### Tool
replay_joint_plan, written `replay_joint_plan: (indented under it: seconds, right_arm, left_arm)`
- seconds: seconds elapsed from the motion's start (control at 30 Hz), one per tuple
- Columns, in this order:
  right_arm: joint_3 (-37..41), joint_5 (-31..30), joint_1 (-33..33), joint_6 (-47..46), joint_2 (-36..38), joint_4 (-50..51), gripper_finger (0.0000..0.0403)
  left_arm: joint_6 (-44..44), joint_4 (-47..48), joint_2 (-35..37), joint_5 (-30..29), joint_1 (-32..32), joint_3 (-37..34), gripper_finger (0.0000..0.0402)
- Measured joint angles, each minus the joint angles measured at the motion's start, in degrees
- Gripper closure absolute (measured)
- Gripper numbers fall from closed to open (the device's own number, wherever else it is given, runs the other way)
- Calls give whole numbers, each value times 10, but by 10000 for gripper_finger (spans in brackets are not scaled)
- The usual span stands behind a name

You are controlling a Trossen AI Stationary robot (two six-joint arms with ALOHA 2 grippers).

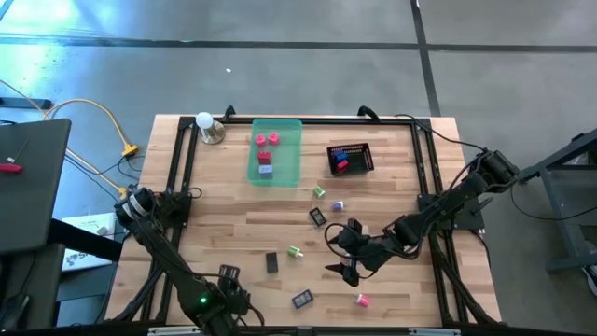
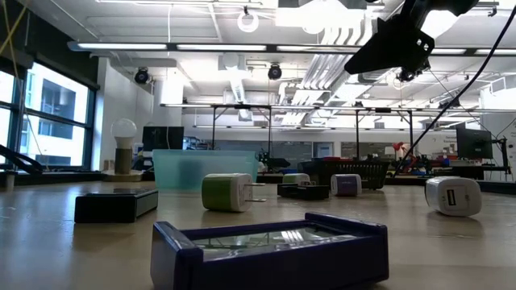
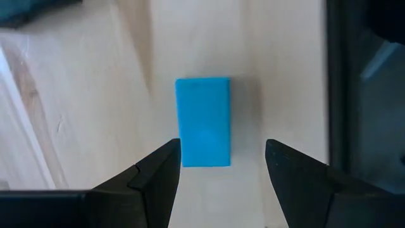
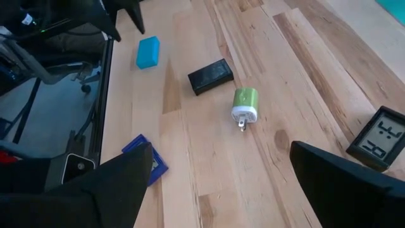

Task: Pick & Place Office items
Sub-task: Put the light blue digital clock into the black bin

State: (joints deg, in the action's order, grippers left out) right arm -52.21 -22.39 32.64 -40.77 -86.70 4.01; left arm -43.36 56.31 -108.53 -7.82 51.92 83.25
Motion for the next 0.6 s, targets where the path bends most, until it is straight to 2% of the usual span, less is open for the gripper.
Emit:
replay_joint_plan:
  seconds: [0.6]
  right_arm:
    - [0, -2, 0, 0, 0, 0, 42]
  left_arm:
    - [-14, -62, 0, 2, -2, -73, 181]
